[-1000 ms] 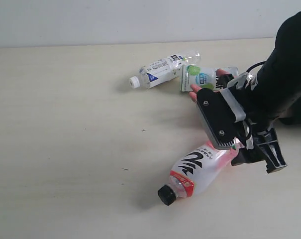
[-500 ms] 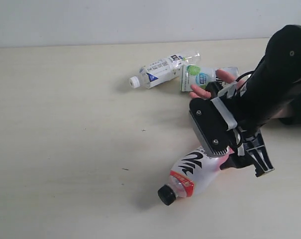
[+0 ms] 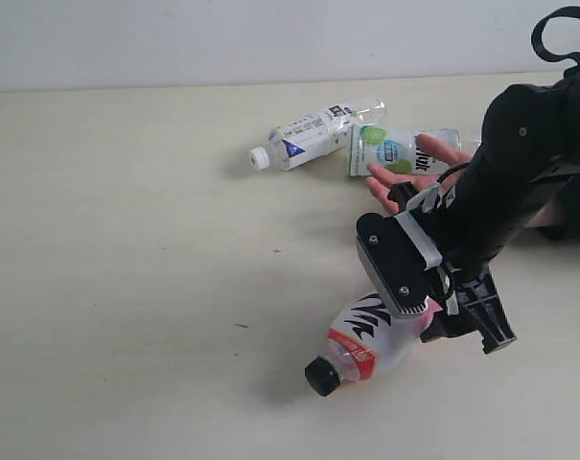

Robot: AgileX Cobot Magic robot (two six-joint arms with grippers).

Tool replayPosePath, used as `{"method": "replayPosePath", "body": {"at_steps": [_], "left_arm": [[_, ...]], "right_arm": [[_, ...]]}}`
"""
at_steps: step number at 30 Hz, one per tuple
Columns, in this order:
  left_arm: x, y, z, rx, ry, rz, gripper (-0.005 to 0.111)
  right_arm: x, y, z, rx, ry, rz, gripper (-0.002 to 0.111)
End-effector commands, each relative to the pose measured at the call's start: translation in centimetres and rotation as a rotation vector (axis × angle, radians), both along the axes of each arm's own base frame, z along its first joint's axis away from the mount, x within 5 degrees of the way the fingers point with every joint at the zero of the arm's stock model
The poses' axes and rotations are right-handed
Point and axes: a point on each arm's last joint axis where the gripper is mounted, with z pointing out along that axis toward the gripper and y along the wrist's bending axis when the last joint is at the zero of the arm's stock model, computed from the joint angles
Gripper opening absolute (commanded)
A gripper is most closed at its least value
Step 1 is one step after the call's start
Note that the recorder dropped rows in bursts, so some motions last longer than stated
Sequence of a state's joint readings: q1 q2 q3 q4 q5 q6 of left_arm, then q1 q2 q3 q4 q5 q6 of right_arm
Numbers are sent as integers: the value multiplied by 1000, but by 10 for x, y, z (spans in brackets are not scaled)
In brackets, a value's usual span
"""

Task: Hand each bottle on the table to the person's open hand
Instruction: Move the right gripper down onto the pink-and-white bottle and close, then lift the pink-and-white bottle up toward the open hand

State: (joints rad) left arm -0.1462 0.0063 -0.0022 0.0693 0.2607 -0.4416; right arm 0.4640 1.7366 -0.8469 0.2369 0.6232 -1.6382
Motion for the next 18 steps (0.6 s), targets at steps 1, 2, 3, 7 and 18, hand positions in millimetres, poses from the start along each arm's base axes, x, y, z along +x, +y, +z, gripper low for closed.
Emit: {"method": "replayPosePath", "body": {"at_steps": [1, 2, 3, 7, 18], "left_arm": [[0, 0, 0, 4, -9, -6, 0], [0, 0, 0, 4, -9, -6, 0], [0, 0, 0, 4, -9, -6, 0], [0, 0, 0, 4, -9, -6, 0], [0, 0, 0, 4, -9, -6, 0]], "right_arm": [[0, 0, -2, 0, 8, -36, 66], [0, 0, -2, 1, 11, -49, 64], [0, 0, -2, 3, 14, -64, 62], [0, 0, -2, 5, 12, -77, 48], [-6, 11, 12, 160, 82, -233, 3]]}}
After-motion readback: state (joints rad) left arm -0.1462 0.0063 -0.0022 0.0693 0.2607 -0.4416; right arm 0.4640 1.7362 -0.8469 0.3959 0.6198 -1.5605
